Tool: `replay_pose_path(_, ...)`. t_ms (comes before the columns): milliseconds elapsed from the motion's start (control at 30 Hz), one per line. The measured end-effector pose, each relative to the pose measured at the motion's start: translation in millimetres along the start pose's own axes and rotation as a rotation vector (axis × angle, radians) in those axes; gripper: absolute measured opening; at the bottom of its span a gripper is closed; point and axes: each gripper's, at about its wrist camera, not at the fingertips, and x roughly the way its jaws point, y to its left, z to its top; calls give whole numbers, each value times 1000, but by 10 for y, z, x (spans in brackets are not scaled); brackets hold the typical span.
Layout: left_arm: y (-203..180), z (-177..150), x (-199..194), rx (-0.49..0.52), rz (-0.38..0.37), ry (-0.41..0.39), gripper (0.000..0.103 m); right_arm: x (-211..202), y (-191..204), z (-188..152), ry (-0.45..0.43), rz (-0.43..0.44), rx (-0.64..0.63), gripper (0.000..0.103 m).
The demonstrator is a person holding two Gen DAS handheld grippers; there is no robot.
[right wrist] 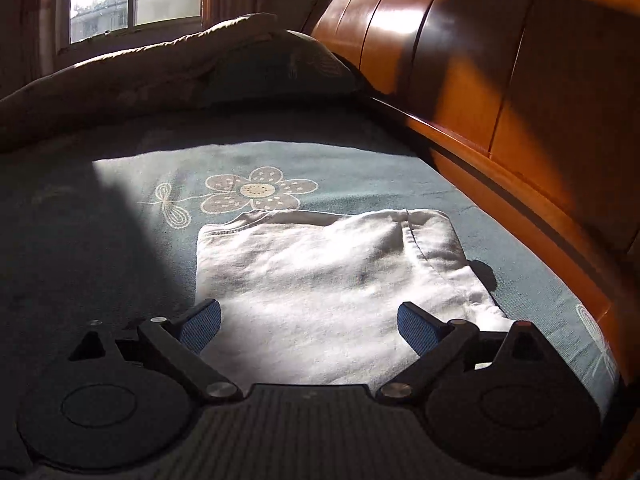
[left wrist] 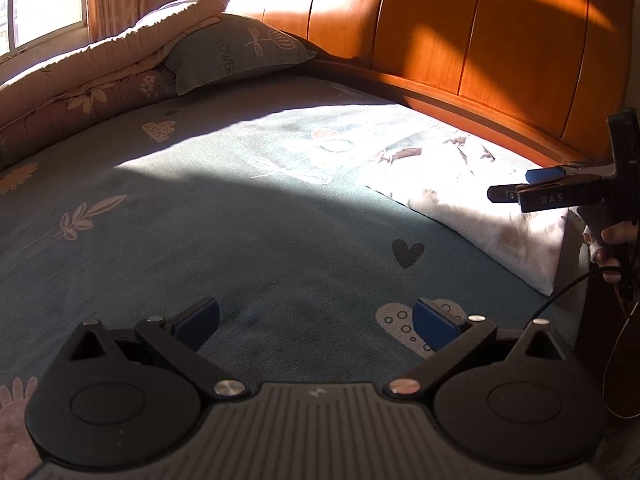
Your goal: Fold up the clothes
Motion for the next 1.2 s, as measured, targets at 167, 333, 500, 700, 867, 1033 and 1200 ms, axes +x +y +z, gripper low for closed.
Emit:
replay_pose_path(167,-102,-46,-143,46,19,-13,102,-160,-180,-501,102,-18,62,98)
replay_pose_path(333,-188,-79,-225,97,53,-20,102,-322,-522,-460,-1,-45,147,98)
replay_pose_path(500,-237,-93,-214,87,41,-13,102,-44,-1013,-244,-58,-75,244,98)
replay_pose_path(700,-251,-98,-186,83,21,-16,102,41,-1351,-259,-22,-127,377,97)
replay_pose_path(867,-301,-82,-152,87,16,-16,102,-53,-1052,-105,-109,-61,270,99)
replay_pose_path(1033,-324,-80,-216,85,8,-29,102,318,-1042,-118,62,-164,298,100)
replay_pose_path(1200,-330,-57,-242,67,-4,-27,102,-176,-794,-164,67,-161,333,103)
